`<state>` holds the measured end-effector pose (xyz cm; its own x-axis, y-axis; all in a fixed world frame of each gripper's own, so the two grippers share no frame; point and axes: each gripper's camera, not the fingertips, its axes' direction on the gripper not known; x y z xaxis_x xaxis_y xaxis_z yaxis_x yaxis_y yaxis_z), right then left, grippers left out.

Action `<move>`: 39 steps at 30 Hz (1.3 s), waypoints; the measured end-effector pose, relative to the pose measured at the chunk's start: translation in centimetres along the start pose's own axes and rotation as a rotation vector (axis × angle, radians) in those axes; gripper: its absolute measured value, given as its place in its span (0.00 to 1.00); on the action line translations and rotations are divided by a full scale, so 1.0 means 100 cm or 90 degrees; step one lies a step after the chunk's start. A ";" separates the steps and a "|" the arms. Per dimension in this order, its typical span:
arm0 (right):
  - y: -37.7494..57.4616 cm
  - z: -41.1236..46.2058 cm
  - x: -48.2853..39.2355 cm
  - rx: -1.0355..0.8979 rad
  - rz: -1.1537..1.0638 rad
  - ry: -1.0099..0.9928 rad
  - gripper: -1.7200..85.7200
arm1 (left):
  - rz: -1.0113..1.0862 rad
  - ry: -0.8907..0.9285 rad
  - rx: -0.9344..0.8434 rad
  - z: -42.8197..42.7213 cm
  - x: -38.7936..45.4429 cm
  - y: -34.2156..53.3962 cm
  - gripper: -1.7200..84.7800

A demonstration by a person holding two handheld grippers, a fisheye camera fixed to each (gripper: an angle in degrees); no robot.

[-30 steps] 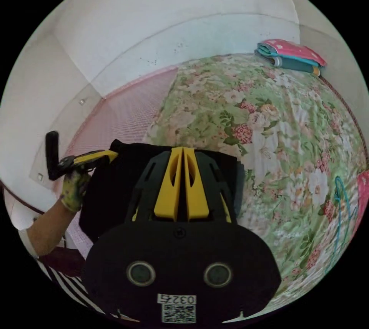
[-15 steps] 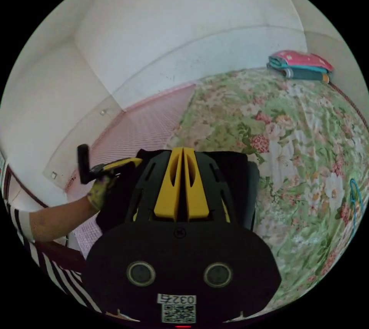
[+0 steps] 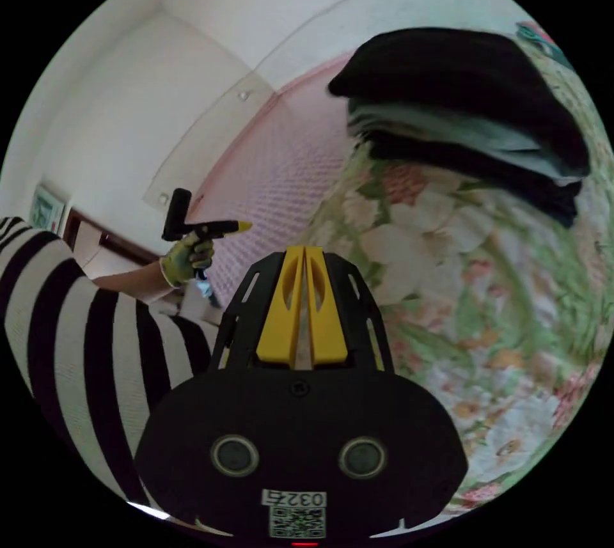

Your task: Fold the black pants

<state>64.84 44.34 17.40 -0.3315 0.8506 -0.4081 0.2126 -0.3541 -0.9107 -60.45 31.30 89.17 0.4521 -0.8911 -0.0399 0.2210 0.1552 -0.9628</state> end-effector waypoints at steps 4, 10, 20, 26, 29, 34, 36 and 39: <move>0.002 0.077 -0.015 -0.109 -0.106 -0.078 0.01 | -0.213 -0.039 -0.013 0.030 -0.060 0.103 0.01; -0.008 0.174 -0.036 -0.233 -0.238 -0.117 0.01 | -0.409 0.025 0.113 0.087 -0.127 0.180 0.01; 0.030 0.362 -0.123 -0.326 -0.280 -0.143 0.01 | -0.392 0.079 0.173 0.197 -0.246 0.217 0.01; 0.060 0.491 -0.195 -0.377 -0.284 -0.231 0.01 | -0.358 0.024 0.201 0.224 -0.316 0.243 0.01; 0.064 0.544 -0.225 -0.417 -0.316 -0.266 0.01 | -0.382 0.018 0.255 0.236 -0.351 0.260 0.01; 0.058 0.610 -0.248 -0.439 -0.358 -0.260 0.01 | -0.421 0.023 0.346 0.271 -0.408 0.267 0.01; 0.055 0.634 -0.249 -0.451 -0.362 -0.255 0.01 | -0.443 0.037 0.387 0.290 -0.429 0.263 0.01; 0.045 0.674 -0.246 -0.458 -0.361 -0.250 0.01 | -0.475 0.069 0.444 0.323 -0.466 0.249 0.01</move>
<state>12.00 -4.35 19.07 -0.8090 0.5868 -0.0350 0.3924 0.4948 -0.7754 -48.09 90.42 75.71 -0.0795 -0.8904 0.4481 0.8822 -0.2722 -0.3843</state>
